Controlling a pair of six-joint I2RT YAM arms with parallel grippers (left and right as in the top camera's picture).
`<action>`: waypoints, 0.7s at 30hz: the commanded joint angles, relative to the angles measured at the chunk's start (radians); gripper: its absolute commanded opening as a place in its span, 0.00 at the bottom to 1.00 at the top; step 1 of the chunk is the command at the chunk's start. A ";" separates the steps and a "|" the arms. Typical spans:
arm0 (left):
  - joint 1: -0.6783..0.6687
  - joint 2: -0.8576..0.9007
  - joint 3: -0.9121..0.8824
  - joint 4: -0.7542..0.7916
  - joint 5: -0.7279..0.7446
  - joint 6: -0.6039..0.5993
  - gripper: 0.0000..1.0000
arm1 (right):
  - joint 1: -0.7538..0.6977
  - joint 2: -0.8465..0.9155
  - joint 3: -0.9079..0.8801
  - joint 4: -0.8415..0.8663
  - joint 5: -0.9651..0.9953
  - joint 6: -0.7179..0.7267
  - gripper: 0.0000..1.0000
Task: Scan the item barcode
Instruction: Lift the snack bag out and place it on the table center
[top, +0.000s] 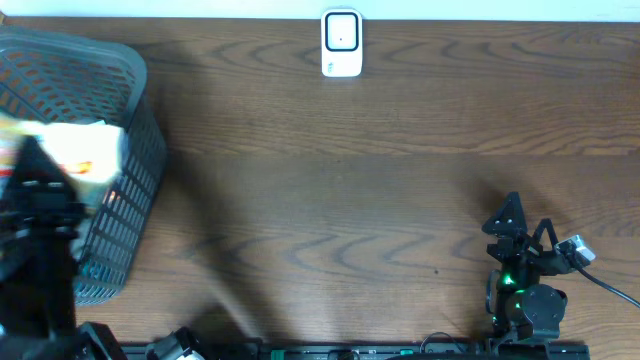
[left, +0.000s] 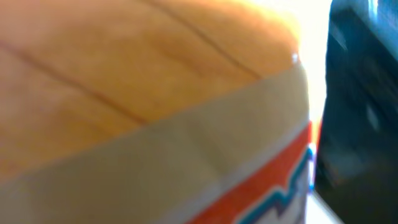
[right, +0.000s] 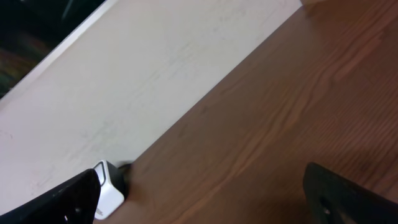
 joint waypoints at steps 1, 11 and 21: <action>-0.104 0.036 -0.043 -0.094 0.252 0.082 0.07 | 0.008 -0.004 -0.002 -0.004 0.013 0.002 0.99; -0.556 0.183 -0.098 -0.124 0.096 0.287 0.08 | 0.008 -0.004 -0.002 -0.004 0.013 0.002 0.99; -1.053 0.535 -0.098 -0.124 -0.468 0.335 0.08 | 0.008 -0.004 -0.002 -0.004 0.013 0.002 0.99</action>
